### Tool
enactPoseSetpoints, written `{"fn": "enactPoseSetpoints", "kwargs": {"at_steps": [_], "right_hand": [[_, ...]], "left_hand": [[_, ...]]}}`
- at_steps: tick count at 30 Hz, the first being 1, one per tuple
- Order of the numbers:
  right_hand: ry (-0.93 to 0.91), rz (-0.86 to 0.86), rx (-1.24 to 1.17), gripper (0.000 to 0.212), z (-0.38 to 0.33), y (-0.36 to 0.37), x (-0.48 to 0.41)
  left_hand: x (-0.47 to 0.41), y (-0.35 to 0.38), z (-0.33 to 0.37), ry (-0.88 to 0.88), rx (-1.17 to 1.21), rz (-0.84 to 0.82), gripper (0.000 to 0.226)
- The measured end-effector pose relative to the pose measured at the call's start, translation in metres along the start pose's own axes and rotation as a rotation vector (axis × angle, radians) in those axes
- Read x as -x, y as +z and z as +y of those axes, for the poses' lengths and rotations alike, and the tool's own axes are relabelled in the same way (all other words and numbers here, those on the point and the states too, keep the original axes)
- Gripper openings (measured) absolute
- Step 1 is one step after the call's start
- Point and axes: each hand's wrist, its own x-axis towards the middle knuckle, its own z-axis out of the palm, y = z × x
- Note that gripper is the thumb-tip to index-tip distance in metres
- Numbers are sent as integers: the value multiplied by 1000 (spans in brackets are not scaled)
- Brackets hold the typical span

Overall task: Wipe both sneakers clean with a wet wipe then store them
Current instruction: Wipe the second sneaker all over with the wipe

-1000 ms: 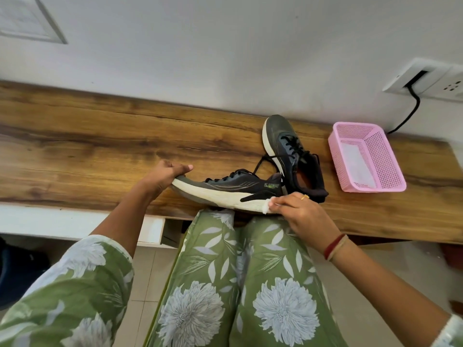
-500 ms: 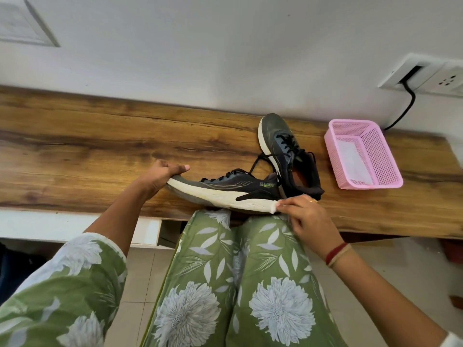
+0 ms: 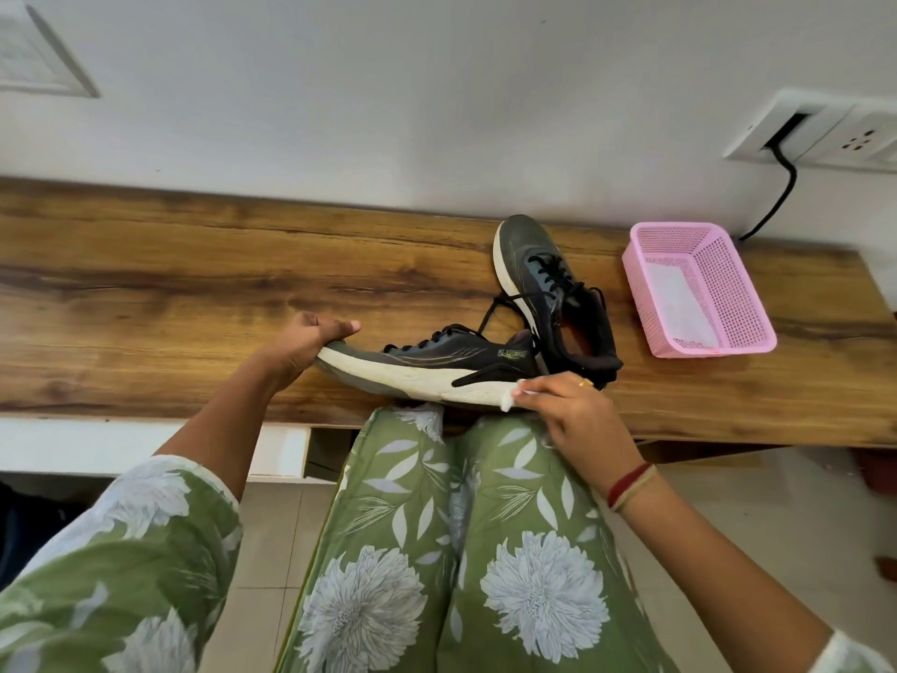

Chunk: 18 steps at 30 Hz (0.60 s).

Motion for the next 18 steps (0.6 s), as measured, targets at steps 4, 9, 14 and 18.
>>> {"fn": "enactPoseSetpoints", "kwargs": {"at_steps": [4,9,14,18], "right_hand": [[149,29,-90,32,11,-1,14],[542,337,-468,20,-11,-12,11],[521,299,-488,13,-39,5,-21],[487,194,-342,9,-41,20,-36]], "left_hand": [[5,-5,26,20,-447,-129,31],[11,50,75,189,-1026,-94,55],[24,139,86,308,-1135,-67,71],[14,144,66,233,-1074,-49,64]]}}
